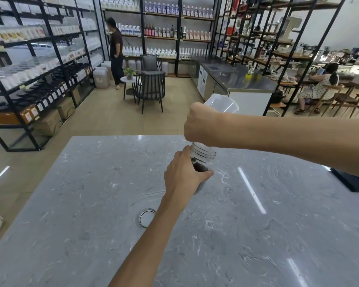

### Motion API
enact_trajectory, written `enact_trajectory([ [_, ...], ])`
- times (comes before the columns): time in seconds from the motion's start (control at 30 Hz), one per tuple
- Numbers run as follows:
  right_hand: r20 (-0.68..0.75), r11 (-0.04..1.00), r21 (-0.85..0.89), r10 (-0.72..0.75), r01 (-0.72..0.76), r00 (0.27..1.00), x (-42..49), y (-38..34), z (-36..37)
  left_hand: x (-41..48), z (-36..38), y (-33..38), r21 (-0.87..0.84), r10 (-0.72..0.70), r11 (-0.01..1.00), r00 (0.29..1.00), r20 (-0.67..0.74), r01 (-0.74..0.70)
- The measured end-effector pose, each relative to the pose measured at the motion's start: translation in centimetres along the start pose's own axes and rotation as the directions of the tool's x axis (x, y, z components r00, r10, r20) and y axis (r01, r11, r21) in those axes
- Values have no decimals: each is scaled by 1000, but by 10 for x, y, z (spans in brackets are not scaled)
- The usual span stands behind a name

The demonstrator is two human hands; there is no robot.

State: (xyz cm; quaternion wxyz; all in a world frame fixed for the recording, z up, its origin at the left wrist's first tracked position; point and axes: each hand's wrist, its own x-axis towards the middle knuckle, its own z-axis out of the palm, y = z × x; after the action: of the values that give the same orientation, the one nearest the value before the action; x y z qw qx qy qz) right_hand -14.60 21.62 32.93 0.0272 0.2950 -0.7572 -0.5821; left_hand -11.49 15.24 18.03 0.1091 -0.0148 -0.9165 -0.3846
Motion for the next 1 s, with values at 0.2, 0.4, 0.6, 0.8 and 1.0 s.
enact_trajectory([
  [0.2,-17,999,13,34,-34,999,-3,2,-2,-3,2,-3,-17,4,1000,1000,2,-4],
  [0.4,14,996,89,-31,30,999,-4,14,-3,-3,6,-9,-28,-8,1000,1000,8,8],
  [0.6,-101,963,264,-18,45,995,3,9,19,-8,8,-28,-167,-15,986,1000,8,16],
  [0.8,-25,168,986,225,-14,974,-19,-8,89,-26,-4,-74,-481,-6,877,1000,20,15],
  [1.0,114,-591,803,272,72,955,-39,-92,154,-58,1,-111,-540,10,842,1000,-1,-9],
])
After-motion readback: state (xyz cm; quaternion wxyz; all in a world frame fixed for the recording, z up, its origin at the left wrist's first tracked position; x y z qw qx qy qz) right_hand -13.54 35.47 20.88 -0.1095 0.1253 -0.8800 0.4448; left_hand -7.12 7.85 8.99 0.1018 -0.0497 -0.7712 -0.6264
